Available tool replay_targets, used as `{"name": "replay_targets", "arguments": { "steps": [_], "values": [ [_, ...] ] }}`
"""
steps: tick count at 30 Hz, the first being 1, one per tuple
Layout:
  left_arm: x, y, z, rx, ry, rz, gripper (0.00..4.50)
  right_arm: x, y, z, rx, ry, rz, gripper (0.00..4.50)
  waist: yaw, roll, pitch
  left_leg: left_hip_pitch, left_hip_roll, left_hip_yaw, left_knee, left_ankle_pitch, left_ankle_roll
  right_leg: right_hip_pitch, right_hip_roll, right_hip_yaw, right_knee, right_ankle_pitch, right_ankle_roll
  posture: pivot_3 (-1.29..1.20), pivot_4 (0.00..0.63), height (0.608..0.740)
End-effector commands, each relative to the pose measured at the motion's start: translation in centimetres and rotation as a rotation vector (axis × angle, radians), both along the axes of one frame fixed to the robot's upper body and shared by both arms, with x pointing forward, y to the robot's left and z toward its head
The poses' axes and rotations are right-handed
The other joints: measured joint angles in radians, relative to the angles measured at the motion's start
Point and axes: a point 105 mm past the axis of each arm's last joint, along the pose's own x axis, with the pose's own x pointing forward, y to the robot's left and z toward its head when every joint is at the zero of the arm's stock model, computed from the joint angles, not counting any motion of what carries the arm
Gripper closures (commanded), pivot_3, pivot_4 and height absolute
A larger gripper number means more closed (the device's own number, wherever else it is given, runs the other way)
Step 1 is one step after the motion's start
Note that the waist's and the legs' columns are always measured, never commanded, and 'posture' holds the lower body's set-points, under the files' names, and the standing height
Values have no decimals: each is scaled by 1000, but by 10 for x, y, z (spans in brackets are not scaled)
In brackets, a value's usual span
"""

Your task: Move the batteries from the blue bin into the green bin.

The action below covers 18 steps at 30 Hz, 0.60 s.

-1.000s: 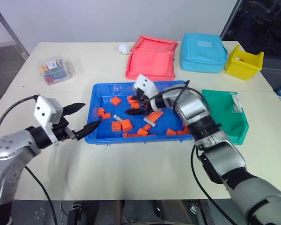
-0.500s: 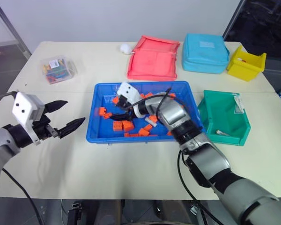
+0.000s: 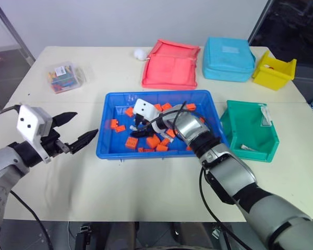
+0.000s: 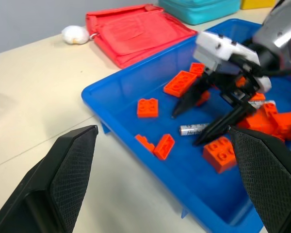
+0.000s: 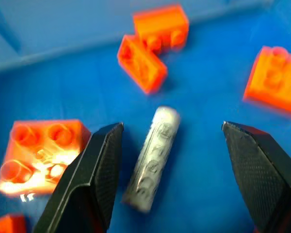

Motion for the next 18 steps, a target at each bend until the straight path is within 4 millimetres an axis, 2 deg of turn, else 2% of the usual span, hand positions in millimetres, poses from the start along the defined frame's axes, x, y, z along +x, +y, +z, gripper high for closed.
{"name": "replay_targets", "arguments": {
  "steps": [1, 6, 9, 13, 14, 18],
  "values": [
    [-1, -4, 10, 9, -44, -12, 0, 0, 1, 2, -17, -14, 18, 1189, 0, 0, 0, 0, 0, 0, 0, 0, 0, 0, 0, 0, 0, 0, 0, 0, 150, 740],
    [-1, -3, 12, 18, -47, -13, 0, -2, 2, -1, -19, 2, 31, 1189, -1, 0, 0, 0, 0, 0, 0, 0, 0, 0, 0, 0, 0, 0, 0, 0, 150, 740],
    [-4, -2, 10, 30, -24, -30, 0, -6, 3, -1, -13, 23, 46, 1959, -1, 0, 0, 0, 0, 0, 0, 0, 0, 0, 0, 0, 0, 0, 0, 0, 150, 740],
    [-10, -2, 8, 50, 22, -60, 0, -7, 4, -1, -15, 30, 57, 4059, -2, 0, 0, 0, 0, 0, 0, 0, 0, 0, 0, 0, 0, 0, 0, 0, 150, 740],
    [-11, -2, 7, 54, 33, -67, 0, -7, 4, 0, -15, 30, 58, 4443, -2, 0, 0, 0, 0, 0, 0, 0, 0, 0, 0, 0, 0, 0, 0, 0, 150, 740],
    [-14, -1, 8, 65, 48, -78, 0, -7, 4, 3, -10, 25, 54, 4432, -2, 0, 0, 0, 0, 0, 0, 0, 0, 0, 0, 0, 0, 0, 0, 0, 150, 740]
  ]
}}
